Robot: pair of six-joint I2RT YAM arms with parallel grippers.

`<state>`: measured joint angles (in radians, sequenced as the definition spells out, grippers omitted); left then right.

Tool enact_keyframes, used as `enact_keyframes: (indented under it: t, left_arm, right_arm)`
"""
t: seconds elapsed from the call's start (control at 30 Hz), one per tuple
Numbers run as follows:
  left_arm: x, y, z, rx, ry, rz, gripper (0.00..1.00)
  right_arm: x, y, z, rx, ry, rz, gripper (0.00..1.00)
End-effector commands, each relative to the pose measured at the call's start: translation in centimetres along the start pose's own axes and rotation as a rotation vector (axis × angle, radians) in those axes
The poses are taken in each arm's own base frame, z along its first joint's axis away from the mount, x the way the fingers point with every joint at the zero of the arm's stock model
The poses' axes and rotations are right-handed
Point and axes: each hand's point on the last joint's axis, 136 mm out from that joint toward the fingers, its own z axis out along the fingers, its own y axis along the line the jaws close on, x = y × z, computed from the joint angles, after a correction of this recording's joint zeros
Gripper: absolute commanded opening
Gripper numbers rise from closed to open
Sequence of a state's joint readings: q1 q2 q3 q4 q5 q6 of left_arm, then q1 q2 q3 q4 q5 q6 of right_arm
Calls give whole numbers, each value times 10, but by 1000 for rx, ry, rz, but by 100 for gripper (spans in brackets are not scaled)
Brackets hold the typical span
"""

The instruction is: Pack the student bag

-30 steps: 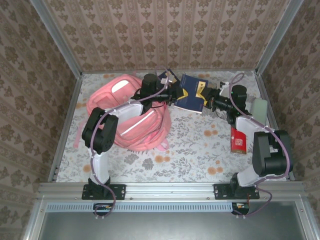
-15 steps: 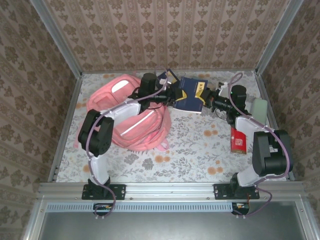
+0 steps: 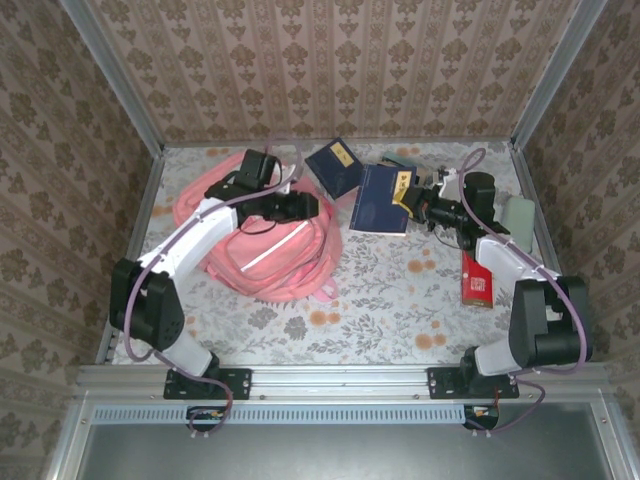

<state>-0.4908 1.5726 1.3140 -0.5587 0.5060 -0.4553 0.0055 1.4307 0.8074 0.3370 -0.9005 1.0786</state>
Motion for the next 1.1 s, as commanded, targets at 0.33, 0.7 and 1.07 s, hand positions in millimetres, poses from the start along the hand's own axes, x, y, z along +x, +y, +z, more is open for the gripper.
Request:
enact_keyframes:
  t: [0.33,0.7,1.07]
  left_arm:
    - [105,60,9,-316,321,214,41]
    - [113,55,37,-315,405,278,42]
    - [85,48,25,-381,285,282,0]
  right_arm:
    - [12,0,7,15,32,-31,0]
    - [17,0,10,18,47,-28,0]
    - [23,4,14,18,52,-30,0]
